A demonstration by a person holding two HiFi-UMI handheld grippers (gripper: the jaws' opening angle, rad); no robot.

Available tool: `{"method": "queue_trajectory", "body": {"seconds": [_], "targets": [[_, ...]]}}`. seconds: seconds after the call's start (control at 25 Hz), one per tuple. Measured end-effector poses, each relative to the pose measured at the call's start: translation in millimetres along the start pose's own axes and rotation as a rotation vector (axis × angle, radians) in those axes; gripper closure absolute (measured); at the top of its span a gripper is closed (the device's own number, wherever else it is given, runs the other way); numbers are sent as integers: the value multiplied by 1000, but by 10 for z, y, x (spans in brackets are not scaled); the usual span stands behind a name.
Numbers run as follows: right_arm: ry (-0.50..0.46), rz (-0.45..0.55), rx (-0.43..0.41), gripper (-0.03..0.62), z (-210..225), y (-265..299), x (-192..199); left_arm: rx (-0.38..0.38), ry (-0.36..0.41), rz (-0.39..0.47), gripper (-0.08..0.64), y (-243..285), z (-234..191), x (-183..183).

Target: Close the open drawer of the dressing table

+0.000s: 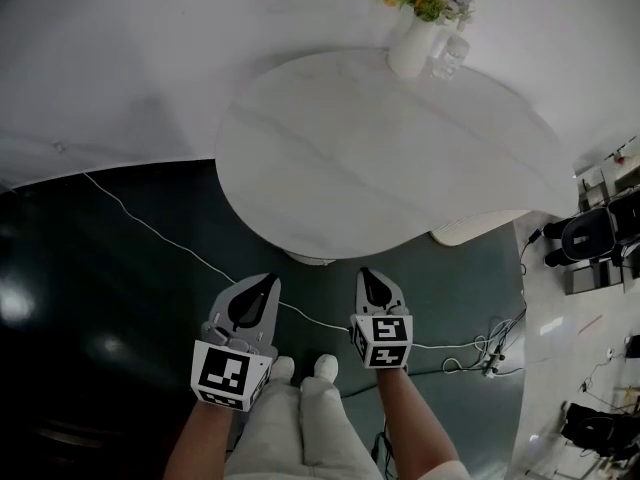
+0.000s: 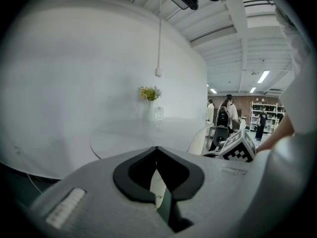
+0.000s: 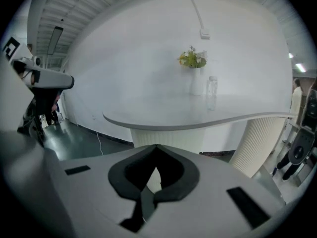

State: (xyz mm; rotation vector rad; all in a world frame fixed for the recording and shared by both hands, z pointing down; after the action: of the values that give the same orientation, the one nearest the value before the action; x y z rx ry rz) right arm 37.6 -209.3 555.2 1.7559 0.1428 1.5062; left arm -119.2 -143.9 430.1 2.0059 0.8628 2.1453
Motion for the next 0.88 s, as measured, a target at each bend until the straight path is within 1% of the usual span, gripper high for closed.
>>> {"method": "queue_trajectory", "body": {"seconds": [0.16,0.4,0.64,0.88], "targets": [[7,-26,-12,596,-56,-230,-23,-16,-8,23,543,-113,-48,-198],[-29,-30,-28,597,-173,-540,-186,-27,-8,53,543,-336,-107,-495],[-50,13,-38,597,-226,-850,-499,-20,29,70,543,-511,-83,-759],[-86,67,-28,595,-234,-1161,-824,-24,43,93,543,-660,-61,-965]]}}
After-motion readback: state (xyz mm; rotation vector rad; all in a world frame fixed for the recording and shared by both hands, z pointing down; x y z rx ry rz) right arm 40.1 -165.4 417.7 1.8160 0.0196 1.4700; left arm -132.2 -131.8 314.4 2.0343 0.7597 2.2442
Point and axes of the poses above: the fingertips, and each gripper's own axes: y forward along the fingers, z to its right, x out of its underside, the point moved 1 cm from there along -y, backward along the fingers, and after that the axes turned 10 degrees about -z, right-handed, at the moved point
